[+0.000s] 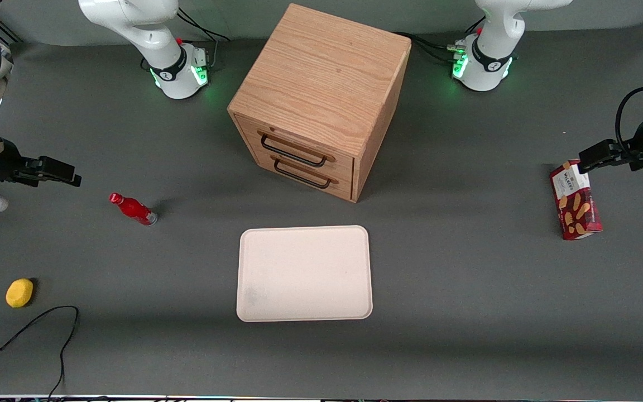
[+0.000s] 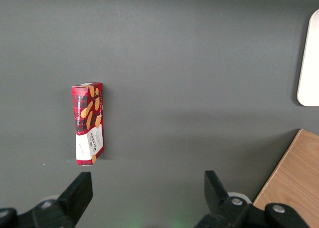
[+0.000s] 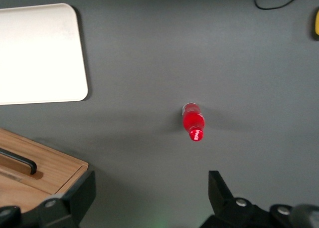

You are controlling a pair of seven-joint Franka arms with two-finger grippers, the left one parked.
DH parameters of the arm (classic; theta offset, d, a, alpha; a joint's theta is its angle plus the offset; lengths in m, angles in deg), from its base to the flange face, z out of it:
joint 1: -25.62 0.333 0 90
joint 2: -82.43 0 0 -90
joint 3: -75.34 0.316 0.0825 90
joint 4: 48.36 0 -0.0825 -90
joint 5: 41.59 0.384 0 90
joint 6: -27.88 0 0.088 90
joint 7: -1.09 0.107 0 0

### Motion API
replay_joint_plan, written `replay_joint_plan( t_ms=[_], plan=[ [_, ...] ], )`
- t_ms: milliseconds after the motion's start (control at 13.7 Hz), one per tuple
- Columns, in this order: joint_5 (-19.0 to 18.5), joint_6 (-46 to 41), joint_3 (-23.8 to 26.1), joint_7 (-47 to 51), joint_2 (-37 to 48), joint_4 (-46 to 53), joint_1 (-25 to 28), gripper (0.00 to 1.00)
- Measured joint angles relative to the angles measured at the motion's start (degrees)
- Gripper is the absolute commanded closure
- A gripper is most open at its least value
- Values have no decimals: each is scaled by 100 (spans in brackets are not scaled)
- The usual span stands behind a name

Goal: Open upper drawer
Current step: 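Move the right gripper toward the cabinet's upper drawer handle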

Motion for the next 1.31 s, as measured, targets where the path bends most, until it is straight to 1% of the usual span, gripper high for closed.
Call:
replay_joint_plan(
  t_ms=[291,583,655,874,947,1092,1311],
  plan=[
    [163,48,221,-2,-55,51,408,0],
    [413,155,267,-31,-476,375,897,0],
    [458,192,271,-174,-574,425,1005,0],
    [489,497,282,-1546,-859,510,1296,0],
    [492,528,285,-1860,-940,517,1406,0],
    [529,566,391,-2101,-1115,519,1533,0],
    [699,582,645,-2442,-1320,521,1564,0]
  ],
)
